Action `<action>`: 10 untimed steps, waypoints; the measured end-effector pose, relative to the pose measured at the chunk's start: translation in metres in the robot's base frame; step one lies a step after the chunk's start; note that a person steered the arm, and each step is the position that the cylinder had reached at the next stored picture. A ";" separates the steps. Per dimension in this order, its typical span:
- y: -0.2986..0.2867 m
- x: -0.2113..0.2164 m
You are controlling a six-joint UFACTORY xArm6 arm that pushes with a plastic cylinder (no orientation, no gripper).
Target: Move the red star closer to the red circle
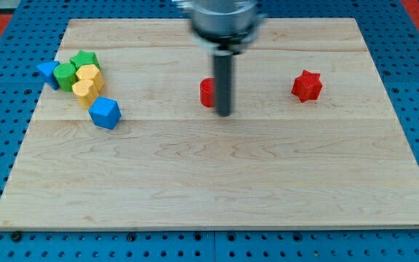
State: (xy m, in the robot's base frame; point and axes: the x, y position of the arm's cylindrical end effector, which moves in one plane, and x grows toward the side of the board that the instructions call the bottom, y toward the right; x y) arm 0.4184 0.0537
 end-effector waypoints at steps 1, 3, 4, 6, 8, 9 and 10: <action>-0.003 -0.026; -0.122 -0.029; -0.029 -0.003; 0.189 -0.012; 0.191 -0.056; 0.088 -0.055; -0.037 -0.047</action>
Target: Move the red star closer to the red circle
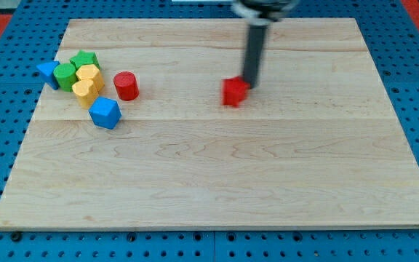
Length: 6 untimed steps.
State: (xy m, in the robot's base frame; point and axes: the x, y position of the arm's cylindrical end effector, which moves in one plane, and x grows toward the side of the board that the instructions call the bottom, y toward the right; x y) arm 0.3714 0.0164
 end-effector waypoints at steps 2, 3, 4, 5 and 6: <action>0.033 0.009; -0.033 0.019; -0.073 0.020; -0.028 0.024; -0.028 0.046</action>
